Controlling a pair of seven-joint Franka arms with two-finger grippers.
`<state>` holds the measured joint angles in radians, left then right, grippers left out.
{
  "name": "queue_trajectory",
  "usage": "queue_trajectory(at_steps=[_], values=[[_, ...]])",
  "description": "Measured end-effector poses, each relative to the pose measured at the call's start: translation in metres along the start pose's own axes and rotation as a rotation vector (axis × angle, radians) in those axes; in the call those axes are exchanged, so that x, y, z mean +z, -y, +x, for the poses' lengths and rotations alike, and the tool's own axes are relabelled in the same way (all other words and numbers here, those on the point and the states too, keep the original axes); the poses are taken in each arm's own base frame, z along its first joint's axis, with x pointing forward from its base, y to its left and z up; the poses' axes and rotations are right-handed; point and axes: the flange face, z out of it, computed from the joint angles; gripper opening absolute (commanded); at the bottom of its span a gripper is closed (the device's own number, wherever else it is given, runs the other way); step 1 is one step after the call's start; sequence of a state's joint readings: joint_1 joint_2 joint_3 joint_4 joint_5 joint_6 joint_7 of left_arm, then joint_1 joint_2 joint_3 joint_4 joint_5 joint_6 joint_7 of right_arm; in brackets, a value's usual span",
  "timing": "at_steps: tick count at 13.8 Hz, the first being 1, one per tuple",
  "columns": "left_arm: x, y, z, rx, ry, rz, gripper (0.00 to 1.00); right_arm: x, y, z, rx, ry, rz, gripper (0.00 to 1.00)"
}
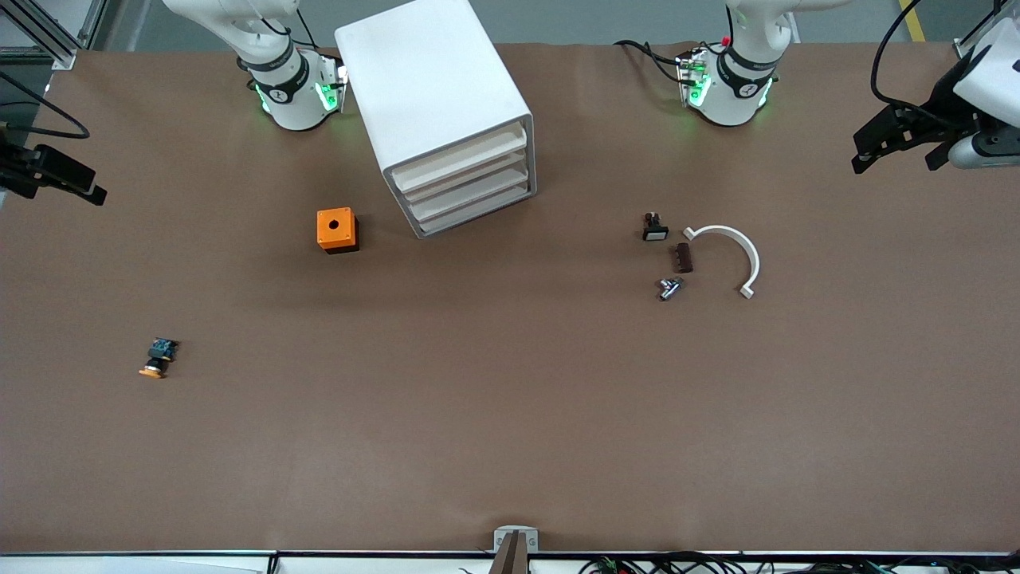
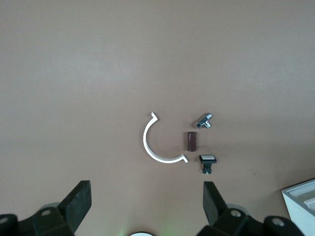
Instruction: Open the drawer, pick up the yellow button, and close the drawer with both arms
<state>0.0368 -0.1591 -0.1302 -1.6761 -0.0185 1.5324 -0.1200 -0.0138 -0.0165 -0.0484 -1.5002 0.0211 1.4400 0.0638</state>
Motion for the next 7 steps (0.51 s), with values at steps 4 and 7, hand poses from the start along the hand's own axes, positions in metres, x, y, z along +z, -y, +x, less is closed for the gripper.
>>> queue_trajectory(at_steps=[4,7], values=[[0.0018,0.0004,0.0018,-0.001,0.01,0.0,1.0,-0.0038,0.005,-0.0021,-0.02,-0.018,-0.002,1.0],[0.0083,0.001,0.0005,-0.001,0.043,0.004,1.0,-0.0038,0.0097,-0.002,-0.03,-0.021,-0.002,1.0]])
